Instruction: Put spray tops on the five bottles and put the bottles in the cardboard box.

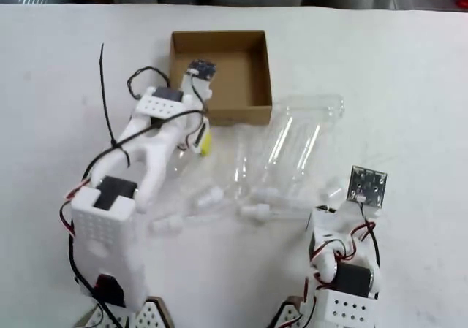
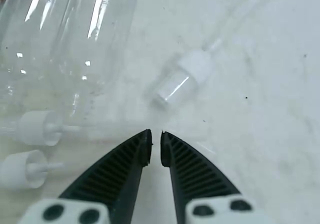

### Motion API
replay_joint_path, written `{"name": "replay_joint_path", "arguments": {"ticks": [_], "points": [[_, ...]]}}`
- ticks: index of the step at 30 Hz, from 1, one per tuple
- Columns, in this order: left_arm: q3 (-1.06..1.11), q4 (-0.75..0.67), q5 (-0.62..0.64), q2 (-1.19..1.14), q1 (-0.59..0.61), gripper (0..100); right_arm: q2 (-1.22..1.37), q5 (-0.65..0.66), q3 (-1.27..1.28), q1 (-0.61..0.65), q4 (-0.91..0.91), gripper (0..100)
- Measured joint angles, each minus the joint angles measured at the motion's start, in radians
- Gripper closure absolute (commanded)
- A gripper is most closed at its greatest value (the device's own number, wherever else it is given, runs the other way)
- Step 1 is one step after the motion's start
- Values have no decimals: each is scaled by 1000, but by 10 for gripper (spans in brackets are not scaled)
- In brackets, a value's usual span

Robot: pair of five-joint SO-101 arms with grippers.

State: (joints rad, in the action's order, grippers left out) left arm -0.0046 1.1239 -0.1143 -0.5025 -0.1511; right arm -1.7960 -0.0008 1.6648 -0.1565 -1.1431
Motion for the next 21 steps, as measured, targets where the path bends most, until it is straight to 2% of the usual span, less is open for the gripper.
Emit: {"name": "replay_joint_path", "arguments": {"ticks": [4, 9, 15, 18, 21], "points": [[-2, 83, -55, 23, 0, 917, 0, 0, 0, 0, 0, 978], [0, 196, -64, 184, 25, 917, 0, 0, 0, 0, 0, 978], [0, 270, -64, 313, 163, 917, 0, 0, 0, 0, 0, 978], [9, 272, 21, 319, 265, 917, 0, 0, 0, 0, 0, 978], [89, 210, 203, 319, 376, 916, 0, 0, 0, 0, 0, 978]]}}
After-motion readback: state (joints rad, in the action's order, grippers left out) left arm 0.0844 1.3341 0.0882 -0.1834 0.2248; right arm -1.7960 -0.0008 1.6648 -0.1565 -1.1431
